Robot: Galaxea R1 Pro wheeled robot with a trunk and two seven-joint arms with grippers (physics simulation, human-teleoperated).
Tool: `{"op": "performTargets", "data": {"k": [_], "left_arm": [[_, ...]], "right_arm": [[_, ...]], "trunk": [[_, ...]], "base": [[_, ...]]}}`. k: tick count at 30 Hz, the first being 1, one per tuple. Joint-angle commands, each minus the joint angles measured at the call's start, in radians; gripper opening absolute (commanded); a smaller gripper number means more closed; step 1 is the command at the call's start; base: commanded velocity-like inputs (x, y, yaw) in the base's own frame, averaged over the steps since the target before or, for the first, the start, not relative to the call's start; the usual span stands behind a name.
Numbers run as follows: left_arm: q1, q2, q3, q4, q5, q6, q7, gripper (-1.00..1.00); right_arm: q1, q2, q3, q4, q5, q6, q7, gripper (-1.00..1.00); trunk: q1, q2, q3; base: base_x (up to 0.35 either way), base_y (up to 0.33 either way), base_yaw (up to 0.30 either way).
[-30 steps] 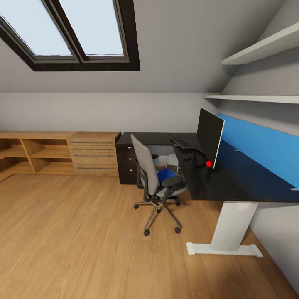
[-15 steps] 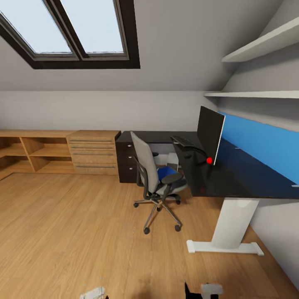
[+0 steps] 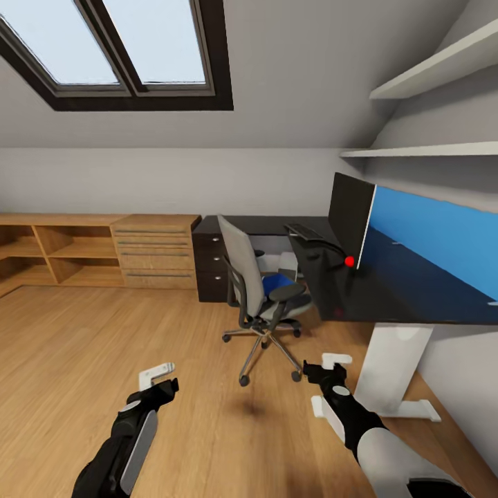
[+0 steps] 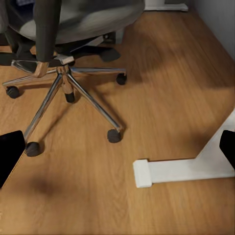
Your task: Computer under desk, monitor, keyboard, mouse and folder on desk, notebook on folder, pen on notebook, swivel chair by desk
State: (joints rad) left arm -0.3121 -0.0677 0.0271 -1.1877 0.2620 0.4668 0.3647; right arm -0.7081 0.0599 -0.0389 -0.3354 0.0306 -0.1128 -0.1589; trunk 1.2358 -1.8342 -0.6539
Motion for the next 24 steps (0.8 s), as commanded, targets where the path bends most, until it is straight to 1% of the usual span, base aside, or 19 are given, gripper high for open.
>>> {"op": "performTargets", "data": {"k": [1,2,4,5,6,7,8,9,10,11,13,19,20,21,22,24], "left_arm": [[-0.004,-0.001,0.0,0.001,0.01,0.003,0.007,1.0],[-0.007,-0.001,-0.001,-0.005,0.009,-0.007,0.007,1.0],[-0.006,0.0,-0.002,-0.044,0.009,-0.031,0.006,1.0],[0.008,0.001,-0.002,-0.088,0.008,-0.041,0.006,1.0],[0.056,0.003,-0.002,-0.178,0.008,-0.05,0.005,1.0],[0.098,0.004,-0.005,-0.243,0.008,-0.053,0.004,1.0],[0.12,0.004,-0.009,-0.273,0.008,-0.055,0.004,1.0],[0.209,0.005,-0.075,-0.371,0.008,-0.063,0.004,1.0],[0.241,0.005,-0.118,-0.401,0.008,-0.066,0.007,1.0],[0.249,0.005,-0.13,-0.408,0.008,-0.067,0.007,1.0],[0.257,0.005,-0.145,-0.416,0.008,-0.068,0.008,1.0],[0.263,0.006,-0.151,-0.42,0.008,-0.069,0.011,1.0],[0.263,0.006,-0.151,-0.42,0.007,-0.069,0.011,1.0],[0.263,0.006,-0.151,-0.42,0.007,-0.069,0.011,1.0],[0.263,0.006,-0.15,-0.419,0.007,-0.069,0.011,1.0],[0.263,0.006,-0.151,-0.419,0.008,-0.068,0.01,1.0]], "right_arm": [[-0.007,0.001,-0.004,0.006,0.0,-0.001,-0.002,1.0],[-0.014,0.002,-0.005,0.016,-0.005,0.003,-0.002,1.0],[-0.021,0.003,-0.005,0.033,-0.008,0.004,-0.002,1.0],[-0.024,0.004,-0.005,0.047,-0.01,0.004,-0.002,1.0],[-0.026,0.004,-0.004,0.062,-0.011,0.004,-0.002,1.0],[-0.027,0.004,-0.005,0.068,-0.012,0.005,-0.002,1.0],[-0.027,0.003,-0.005,0.07,-0.012,0.005,-0.002,1.0],[-0.028,0.004,-0.008,0.075,-0.014,0.003,-0.002,1.0],[-0.028,0.005,-0.009,0.079,-0.015,0.002,-0.003,1.0],[-0.028,0.006,-0.009,0.08,-0.015,0.002,-0.004,1.0],[-0.028,0.008,-0.01,0.081,-0.015,0.002,-0.003,1.0],[-0.027,0.01,-0.009,0.082,-0.014,-0.026,-0.006,1.0],[-0.027,0.013,-0.007,0.083,-0.013,-0.027,-0.018,1.0],[-0.027,0.018,-0.006,0.083,-0.012,-0.028,-0.067,1.0],[-0.027,0.019,-0.005,0.083,-0.011,-0.028,-0.087,1.0],[-0.027,0.019,-0.003,0.096,-0.01,-0.028,-0.096,1.0]], "trunk": [[0.004,-0.008,-0.004],[0.008,-0.015,-0.007],[0.015,-0.029,-0.014],[0.019,-0.036,-0.017],[0.023,-0.043,-0.02],[0.027,-0.05,-0.023],[0.031,-0.057,-0.026],[0.035,-0.064,-0.029],[0.038,-0.071,-0.033],[0.042,-0.078,-0.036],[0.05,-0.092,-0.042],[0.073,-0.134,-0.061],[0.077,-0.141,-0.064],[0.081,-0.148,-0.067],[0.084,-0.155,-0.07],[0.092,-0.169,-0.076]], "base": [[0.0,0.0,0.0],[0.0,0.0,0.0],[0.0,0.0,0.0],[0.0,0.0,0.0],[0.0,0.0,0.0],[0.0,0.0,0.0],[0.0,0.0,0.0],[0.0,0.0,0.0],[0.0,0.0,0.0],[0.0,0.0,0.0],[0.0,0.0,0.0],[0.0,0.0,0.0],[0.0,0.0,0.0],[0.0,0.0,0.0],[0.0,0.0,0.0],[0.0,0.0,0.0]]}}
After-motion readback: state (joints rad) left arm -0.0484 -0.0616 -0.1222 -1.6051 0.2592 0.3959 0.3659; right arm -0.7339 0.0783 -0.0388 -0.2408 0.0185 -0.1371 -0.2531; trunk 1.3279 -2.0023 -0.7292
